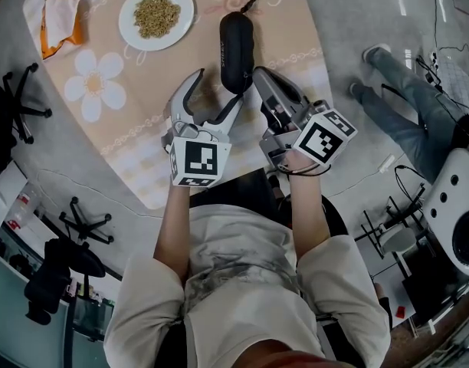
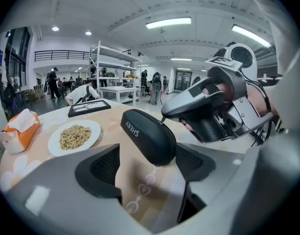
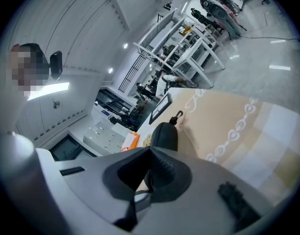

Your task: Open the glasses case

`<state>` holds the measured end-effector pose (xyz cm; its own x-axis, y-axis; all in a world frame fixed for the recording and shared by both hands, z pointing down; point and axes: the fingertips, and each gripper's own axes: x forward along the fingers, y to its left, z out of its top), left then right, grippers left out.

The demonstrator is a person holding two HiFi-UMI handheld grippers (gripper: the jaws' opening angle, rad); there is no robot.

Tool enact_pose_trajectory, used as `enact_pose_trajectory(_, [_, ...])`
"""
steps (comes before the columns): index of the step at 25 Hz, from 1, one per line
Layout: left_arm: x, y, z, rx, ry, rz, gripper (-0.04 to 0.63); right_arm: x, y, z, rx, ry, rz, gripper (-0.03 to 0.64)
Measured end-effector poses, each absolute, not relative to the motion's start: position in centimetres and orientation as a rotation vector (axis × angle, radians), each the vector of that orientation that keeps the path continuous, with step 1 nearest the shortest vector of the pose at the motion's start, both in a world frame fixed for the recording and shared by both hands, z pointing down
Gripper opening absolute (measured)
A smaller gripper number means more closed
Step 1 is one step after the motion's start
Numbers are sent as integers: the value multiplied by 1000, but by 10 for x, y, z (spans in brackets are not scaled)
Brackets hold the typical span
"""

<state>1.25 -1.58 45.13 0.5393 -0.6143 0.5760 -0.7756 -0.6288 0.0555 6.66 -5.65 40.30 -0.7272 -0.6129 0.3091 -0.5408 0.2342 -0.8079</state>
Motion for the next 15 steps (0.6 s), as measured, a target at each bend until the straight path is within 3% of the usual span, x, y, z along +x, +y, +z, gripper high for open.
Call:
enact_pose_trajectory(11, [-11, -21, 444, 2479, -1248, 748, 307, 54, -54, 406, -1119, 2416, -1554, 14])
enact_pose_trajectory(15, [7, -21, 438, 2546, -1191, 731, 321, 50, -58, 408, -1121, 2423, -1552, 14])
